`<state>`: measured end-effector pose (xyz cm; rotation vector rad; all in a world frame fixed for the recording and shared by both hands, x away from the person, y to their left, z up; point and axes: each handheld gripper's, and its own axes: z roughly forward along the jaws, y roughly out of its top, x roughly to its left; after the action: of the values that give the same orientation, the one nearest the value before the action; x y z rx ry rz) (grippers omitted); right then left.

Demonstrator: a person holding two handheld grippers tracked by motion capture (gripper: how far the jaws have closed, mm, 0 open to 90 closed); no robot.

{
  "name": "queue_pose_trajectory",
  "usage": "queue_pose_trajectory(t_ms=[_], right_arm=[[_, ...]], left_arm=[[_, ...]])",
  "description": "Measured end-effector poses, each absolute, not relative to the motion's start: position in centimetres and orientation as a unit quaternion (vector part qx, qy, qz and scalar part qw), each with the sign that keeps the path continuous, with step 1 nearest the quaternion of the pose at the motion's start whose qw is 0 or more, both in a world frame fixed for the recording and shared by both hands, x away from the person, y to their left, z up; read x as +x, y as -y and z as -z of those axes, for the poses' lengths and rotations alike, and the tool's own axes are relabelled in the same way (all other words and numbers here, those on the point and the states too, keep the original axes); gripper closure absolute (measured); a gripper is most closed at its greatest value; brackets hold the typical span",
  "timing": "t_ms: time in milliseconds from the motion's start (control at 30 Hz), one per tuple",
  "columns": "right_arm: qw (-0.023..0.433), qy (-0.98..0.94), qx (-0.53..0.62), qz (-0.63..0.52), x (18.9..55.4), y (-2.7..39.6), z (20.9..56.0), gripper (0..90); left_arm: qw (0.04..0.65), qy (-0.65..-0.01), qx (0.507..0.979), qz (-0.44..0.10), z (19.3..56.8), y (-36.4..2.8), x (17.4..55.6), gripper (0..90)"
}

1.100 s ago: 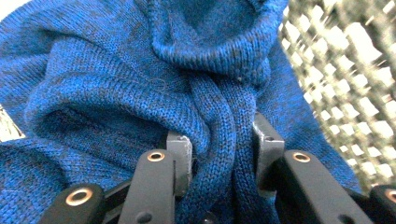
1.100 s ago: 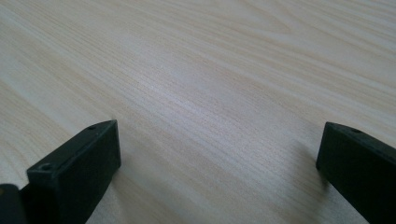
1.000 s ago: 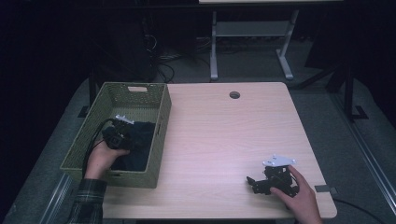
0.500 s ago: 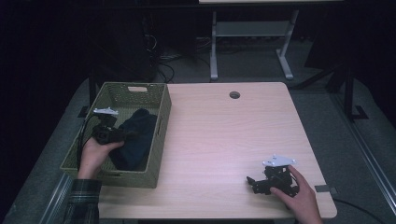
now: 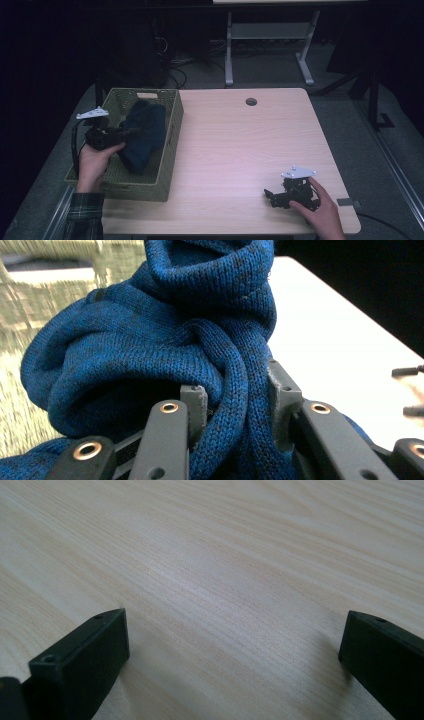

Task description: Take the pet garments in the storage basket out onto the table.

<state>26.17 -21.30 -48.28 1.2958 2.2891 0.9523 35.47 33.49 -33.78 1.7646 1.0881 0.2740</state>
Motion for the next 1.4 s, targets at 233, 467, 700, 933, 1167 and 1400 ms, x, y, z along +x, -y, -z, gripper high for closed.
queue_pose_trajectory(t_ms=[233, 467, 700, 933, 1167, 1400], right_arm=[[0.171, -0.806, 0.457, -0.336, 26.2, 21.3, 48.3, 0.0], [0.171, -0.806, 0.457, -0.335, 26.2, 21.3, 48.3, 0.0], [0.171, -0.806, 0.456, -0.336, 26.2, 21.3, 48.3, 0.0], [0.172, -0.806, 0.456, -0.336, 26.2, 21.3, 48.3, 0.0], [0.171, -0.806, 0.456, -0.336, 26.2, 21.3, 48.3, 0.0], [0.171, -0.806, 0.456, -0.336, 26.2, 21.3, 48.3, 0.0]], left_arm=[[0.543, -0.433, 0.707, -0.134, 32.4, -34.0, 34.7, 68.0], [0.557, -0.421, 0.703, -0.138, 31.9, -33.5, 34.5, 68.0], [0.569, -0.403, 0.702, -0.148, 31.0, -32.2, 34.2, 68.3], [0.581, -0.377, 0.706, -0.149, 29.9, -30.5, 33.9, 68.3], [0.593, -0.355, 0.708, -0.144, 28.8, -28.5, 33.7, 68.4], [0.6, -0.33, 0.716, -0.135, 28.2, -25.9, 33.7, 68.4]])
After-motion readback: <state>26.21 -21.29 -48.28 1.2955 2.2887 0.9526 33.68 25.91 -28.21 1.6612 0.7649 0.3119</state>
